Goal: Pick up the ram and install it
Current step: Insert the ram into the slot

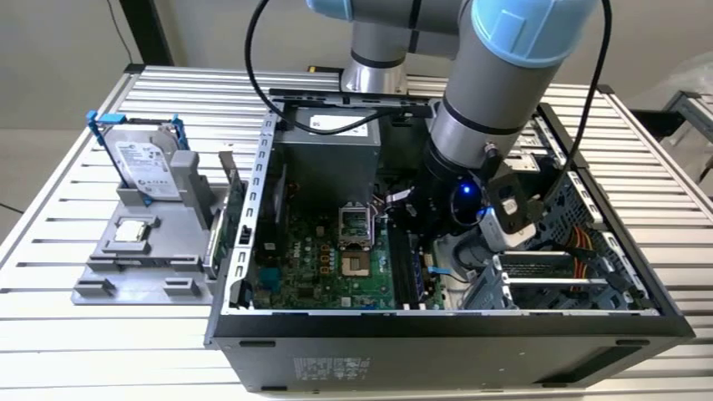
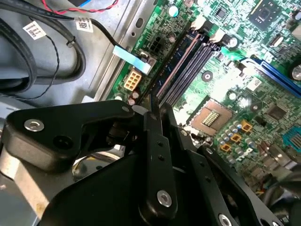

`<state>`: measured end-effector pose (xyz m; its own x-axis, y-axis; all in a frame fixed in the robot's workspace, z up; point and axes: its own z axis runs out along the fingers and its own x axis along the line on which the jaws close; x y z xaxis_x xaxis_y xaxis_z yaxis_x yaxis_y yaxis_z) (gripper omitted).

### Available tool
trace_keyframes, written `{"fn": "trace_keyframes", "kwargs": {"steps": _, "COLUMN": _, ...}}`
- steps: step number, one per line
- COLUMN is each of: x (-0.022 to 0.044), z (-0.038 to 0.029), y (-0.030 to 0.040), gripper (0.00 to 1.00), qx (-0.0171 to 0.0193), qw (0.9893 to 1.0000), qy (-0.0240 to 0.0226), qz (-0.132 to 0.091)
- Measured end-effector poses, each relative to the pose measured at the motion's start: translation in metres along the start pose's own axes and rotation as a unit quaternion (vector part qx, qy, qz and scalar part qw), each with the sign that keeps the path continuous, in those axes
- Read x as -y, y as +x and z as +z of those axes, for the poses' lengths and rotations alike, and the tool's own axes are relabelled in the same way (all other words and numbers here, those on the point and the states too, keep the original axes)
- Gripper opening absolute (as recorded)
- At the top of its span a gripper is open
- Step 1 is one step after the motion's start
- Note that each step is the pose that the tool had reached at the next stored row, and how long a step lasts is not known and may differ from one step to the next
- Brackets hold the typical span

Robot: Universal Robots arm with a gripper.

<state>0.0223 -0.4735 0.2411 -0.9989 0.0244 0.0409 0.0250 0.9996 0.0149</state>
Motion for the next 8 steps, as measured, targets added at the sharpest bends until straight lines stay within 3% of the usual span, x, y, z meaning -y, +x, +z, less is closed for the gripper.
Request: {"fn": "trace_keyframes", "kwargs": {"steps": 8, "x": 0.0001, "z": -0.0009, "y": 0.0000, "gripper": 1.00, "qx": 0.0000, "qw": 1.0000, "qy": 0.0000, "qz": 0.000}}
